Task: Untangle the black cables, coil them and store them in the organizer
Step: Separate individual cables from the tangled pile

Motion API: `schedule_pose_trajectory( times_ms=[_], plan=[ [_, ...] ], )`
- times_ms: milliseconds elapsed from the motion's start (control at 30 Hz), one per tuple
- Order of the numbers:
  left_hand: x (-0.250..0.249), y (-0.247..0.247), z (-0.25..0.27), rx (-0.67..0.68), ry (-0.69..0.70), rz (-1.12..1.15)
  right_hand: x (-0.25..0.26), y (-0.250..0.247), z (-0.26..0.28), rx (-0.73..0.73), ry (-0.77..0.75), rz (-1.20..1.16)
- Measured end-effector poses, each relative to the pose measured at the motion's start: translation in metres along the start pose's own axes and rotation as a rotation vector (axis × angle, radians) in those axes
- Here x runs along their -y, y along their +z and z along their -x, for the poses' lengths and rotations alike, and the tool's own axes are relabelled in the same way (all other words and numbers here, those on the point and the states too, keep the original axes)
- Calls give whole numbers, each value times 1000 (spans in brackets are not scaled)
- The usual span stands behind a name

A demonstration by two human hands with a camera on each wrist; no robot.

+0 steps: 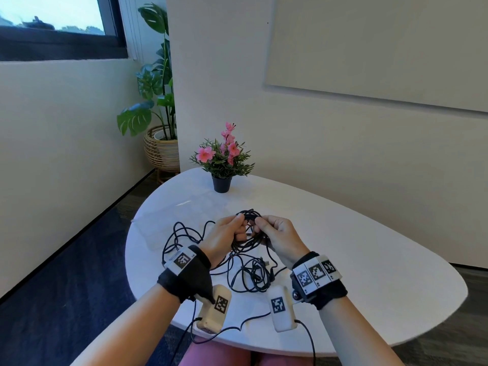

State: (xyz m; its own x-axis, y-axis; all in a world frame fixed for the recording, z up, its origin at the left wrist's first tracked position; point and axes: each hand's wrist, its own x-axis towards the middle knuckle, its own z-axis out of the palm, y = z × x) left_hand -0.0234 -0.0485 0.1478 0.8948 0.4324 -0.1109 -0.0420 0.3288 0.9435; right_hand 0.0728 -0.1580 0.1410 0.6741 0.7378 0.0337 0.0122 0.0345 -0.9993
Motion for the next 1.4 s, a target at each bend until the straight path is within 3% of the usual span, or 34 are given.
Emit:
schedule_pose_trajectory(
  times_ms=[133, 233, 400, 633, 700, 800, 967, 1133, 1233, 1400],
  plan=[
    [-8, 0, 0, -25, 37, 148, 4, 8, 3, 43, 12, -181],
    [-4, -2, 1, -17, -12, 239, -1, 11, 3, 31, -16, -72],
    [15, -1, -4, -126, -21, 305, -13, 7, 6, -41, -29, 112],
    [16, 11, -6, -205, 74, 378, -26, 14, 24, 173, 122, 177],
    [13, 8, -6, -205, 72, 372, -25, 12, 25, 137, 119, 137],
    [9, -5, -4, -198, 45, 203, -22, 0, 17, -7, 62, 239],
    [0, -28, 0, -272, 82, -181, -12, -22, 6, -57, -81, 373],
    [-9, -43, -2, -251, 158, -790, 11, -35, 7, -335, -373, 651],
    [-9, -47, -6, -218, 169, -864, 25, -47, 9, -469, -435, 595],
    [-14, -32, 0, -185, 75, -581, 26, -71, 2, -526, -312, 570]
  ],
)
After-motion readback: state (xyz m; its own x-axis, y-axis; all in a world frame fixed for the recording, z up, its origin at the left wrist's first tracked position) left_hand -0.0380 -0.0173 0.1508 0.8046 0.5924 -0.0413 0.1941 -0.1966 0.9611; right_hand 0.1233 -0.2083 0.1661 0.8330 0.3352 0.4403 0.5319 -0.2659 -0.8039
